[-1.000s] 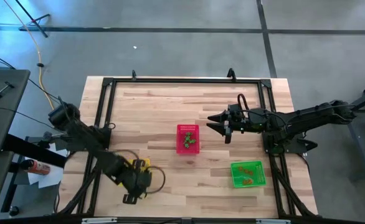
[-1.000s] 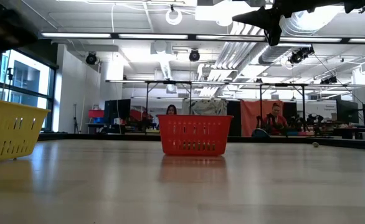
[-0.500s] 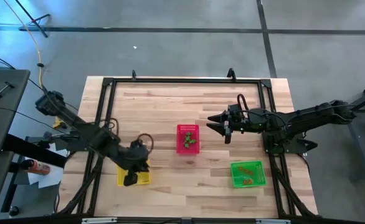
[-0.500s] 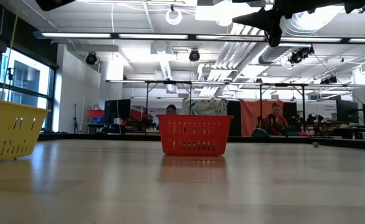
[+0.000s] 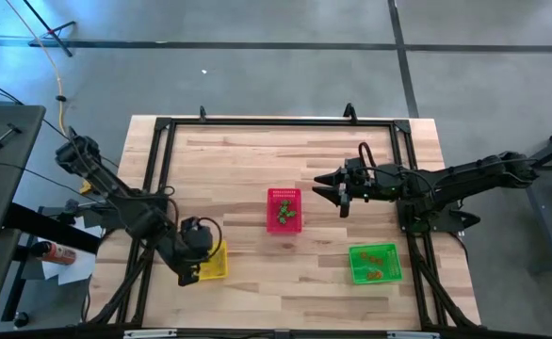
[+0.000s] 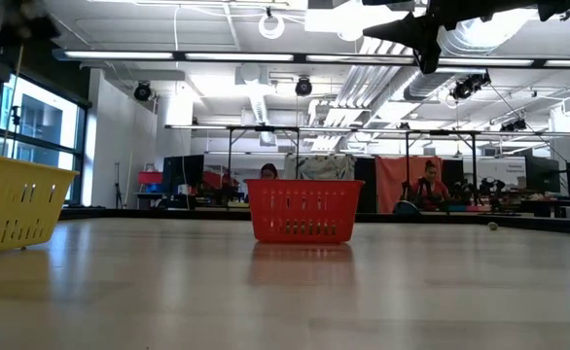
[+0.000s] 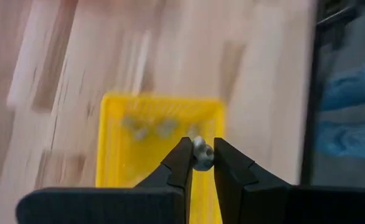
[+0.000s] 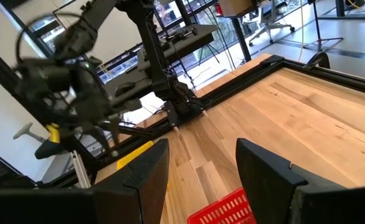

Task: Sort Halloween decoration
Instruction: Put the white skull toy into the yellow bin

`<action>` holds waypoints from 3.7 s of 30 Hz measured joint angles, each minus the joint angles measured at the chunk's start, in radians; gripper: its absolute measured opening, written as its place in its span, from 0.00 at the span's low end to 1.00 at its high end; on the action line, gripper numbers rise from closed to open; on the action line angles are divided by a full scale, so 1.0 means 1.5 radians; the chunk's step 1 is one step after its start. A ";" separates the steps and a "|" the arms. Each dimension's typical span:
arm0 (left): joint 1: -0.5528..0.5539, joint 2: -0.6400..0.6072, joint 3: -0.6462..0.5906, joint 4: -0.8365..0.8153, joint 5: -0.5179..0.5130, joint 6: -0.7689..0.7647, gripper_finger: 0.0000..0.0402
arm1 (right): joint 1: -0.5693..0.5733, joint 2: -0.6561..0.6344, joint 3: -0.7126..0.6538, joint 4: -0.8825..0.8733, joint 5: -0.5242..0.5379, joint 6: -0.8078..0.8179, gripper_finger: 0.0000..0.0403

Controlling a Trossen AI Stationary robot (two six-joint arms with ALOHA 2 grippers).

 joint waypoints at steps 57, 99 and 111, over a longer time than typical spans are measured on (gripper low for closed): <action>0.642 -0.159 -0.094 0.674 0.158 0.268 0.50 | -0.232 0.000 0.130 -0.238 0.112 0.013 0.45; 0.970 -0.075 -0.095 0.732 0.528 0.221 0.51 | -0.703 0.276 0.090 -0.793 -0.132 0.233 0.45; 0.976 -0.075 -0.095 0.735 0.505 0.221 0.51 | -0.726 0.225 -0.004 -0.627 -0.161 0.295 0.45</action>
